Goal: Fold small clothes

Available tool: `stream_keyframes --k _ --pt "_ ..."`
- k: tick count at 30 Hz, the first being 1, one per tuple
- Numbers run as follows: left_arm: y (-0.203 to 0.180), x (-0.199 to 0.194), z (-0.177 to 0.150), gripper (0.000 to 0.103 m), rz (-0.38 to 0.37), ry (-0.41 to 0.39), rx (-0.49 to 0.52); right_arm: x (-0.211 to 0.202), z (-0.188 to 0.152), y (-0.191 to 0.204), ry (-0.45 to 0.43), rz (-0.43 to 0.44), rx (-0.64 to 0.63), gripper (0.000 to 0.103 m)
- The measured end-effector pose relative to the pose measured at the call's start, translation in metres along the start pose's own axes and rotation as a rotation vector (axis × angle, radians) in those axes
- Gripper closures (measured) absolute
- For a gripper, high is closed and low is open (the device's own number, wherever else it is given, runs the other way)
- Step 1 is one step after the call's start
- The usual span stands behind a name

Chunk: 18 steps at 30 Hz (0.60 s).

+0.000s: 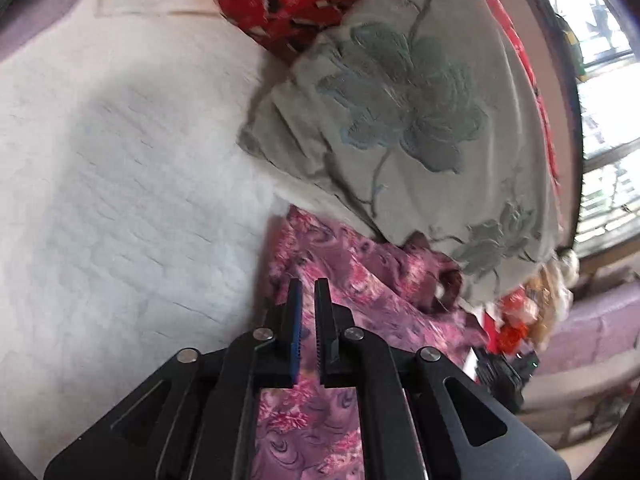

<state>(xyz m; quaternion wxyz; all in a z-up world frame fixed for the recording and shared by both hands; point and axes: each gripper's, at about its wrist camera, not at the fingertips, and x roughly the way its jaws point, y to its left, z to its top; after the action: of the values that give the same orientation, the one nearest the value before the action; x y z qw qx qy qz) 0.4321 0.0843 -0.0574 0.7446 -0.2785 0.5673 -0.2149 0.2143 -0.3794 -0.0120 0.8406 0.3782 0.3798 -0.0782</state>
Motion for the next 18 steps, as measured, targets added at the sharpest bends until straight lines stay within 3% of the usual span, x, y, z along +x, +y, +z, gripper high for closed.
stream_keyframes --k 2,3,4,6,7,9,11,13,14,15,18 --pt "0.002 0.004 -0.004 0.094 -0.016 0.040 0.022 -0.010 -0.001 -0.004 -0.028 0.041 0.015 0.085" --pt "0.001 0.004 -0.006 0.080 -0.025 0.059 0.023 -0.014 -0.001 -0.005 -0.031 0.062 0.017 0.075" --pt "0.003 0.006 -0.010 0.059 -0.027 0.079 0.018 -0.016 -0.001 -0.005 -0.028 0.078 0.016 0.068" --pt "0.006 0.009 -0.018 0.041 -0.022 0.094 0.002 -0.018 -0.001 -0.004 -0.023 0.072 0.003 0.055" --pt "0.006 0.011 -0.022 0.041 -0.038 0.108 -0.002 -0.015 -0.002 -0.003 -0.017 0.063 -0.006 0.055" --pt "0.003 0.015 -0.028 0.041 -0.047 0.133 -0.011 -0.006 -0.003 -0.002 0.010 0.051 0.001 0.054" --pt "-0.009 0.010 -0.034 0.049 -0.007 0.095 0.026 0.008 -0.004 0.001 0.041 0.028 0.011 0.054" --pt "-0.023 0.003 -0.039 0.095 0.054 0.058 0.086 0.017 -0.006 0.010 0.029 -0.005 -0.022 0.057" --pt "-0.028 -0.002 -0.042 0.099 0.079 0.044 0.104 0.019 -0.007 0.015 0.025 -0.025 -0.048 0.070" --pt "-0.029 -0.007 -0.043 0.099 0.087 0.021 0.107 0.020 -0.008 0.021 0.018 -0.039 -0.081 0.095" --pt "-0.032 -0.024 -0.045 0.099 0.089 -0.030 0.101 0.011 -0.008 0.039 -0.010 -0.027 -0.157 0.099"
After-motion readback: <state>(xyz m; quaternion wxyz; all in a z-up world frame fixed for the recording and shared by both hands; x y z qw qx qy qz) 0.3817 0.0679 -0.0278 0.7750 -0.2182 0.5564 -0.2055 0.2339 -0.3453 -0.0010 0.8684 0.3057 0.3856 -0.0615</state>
